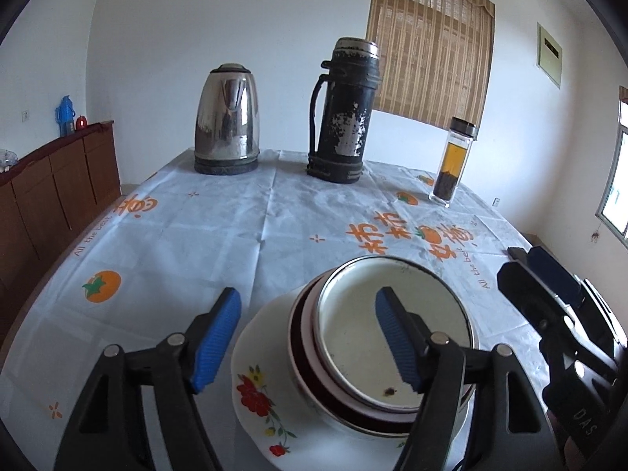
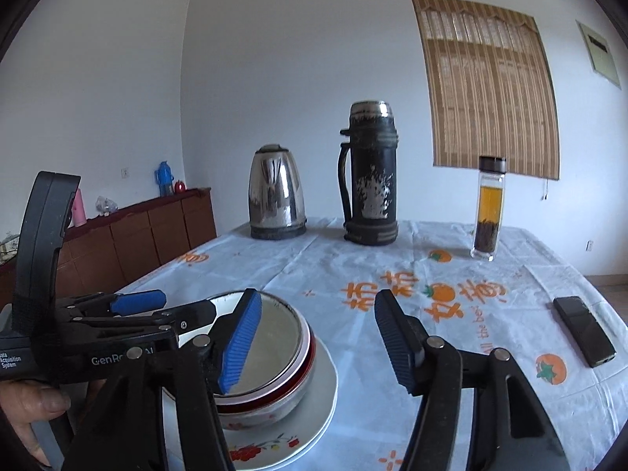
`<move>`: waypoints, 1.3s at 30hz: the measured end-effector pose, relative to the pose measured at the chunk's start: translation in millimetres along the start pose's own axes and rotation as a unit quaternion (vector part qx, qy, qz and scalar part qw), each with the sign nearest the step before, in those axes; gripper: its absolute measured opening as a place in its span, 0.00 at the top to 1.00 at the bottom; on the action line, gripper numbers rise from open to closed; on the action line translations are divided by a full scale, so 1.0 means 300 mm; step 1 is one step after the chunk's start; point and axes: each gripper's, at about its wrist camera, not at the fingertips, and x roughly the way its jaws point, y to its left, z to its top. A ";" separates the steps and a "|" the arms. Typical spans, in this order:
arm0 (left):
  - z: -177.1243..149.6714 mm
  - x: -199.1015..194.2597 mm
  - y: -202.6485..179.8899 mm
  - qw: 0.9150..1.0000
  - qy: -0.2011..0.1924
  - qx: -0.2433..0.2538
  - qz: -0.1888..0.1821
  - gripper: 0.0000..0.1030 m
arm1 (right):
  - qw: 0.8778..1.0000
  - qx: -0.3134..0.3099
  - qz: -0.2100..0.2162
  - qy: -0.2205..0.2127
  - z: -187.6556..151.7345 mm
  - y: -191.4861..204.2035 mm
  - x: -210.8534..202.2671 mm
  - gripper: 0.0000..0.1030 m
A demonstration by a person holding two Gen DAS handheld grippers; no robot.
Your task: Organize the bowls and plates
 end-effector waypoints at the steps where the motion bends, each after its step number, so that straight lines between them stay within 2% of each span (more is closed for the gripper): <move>1: 0.000 -0.001 -0.005 1.000 -0.003 0.003 0.001 0.29 | 1.000 -0.002 -0.003 -0.010 -0.004 -0.003 -0.004 0.33; 3: 0.000 -0.001 -0.012 1.000 -0.006 0.008 0.005 0.29 | 1.000 -0.005 -0.016 -0.004 0.001 -0.004 0.000 0.33; 10: 0.001 -0.014 -0.011 1.000 -0.022 0.007 0.005 0.28 | 0.999 -0.020 -0.038 -0.024 0.007 -0.012 -0.024 0.33; 16: -0.003 -0.013 -0.022 0.999 -0.030 0.015 0.009 0.27 | 0.999 0.000 -0.045 -0.020 0.002 -0.043 -0.016 0.32; 22: -0.008 -0.026 -0.039 0.999 -0.043 0.028 0.011 0.27 | 0.998 0.005 -0.054 -0.034 -0.005 -0.055 -0.031 0.32; 25: -0.008 -0.033 -0.042 0.998 -0.051 0.031 0.009 0.24 | 0.998 0.002 -0.054 -0.036 -0.009 -0.050 -0.035 0.32; 28: -0.009 -0.033 -0.047 0.998 -0.054 0.035 0.014 0.15 | 0.998 -0.002 -0.053 -0.037 -0.012 -0.045 -0.036 0.32; 39: -0.012 -0.038 -0.046 0.998 -0.054 0.038 0.015 0.15 | 0.998 0.001 -0.058 -0.040 -0.010 -0.050 -0.042 0.32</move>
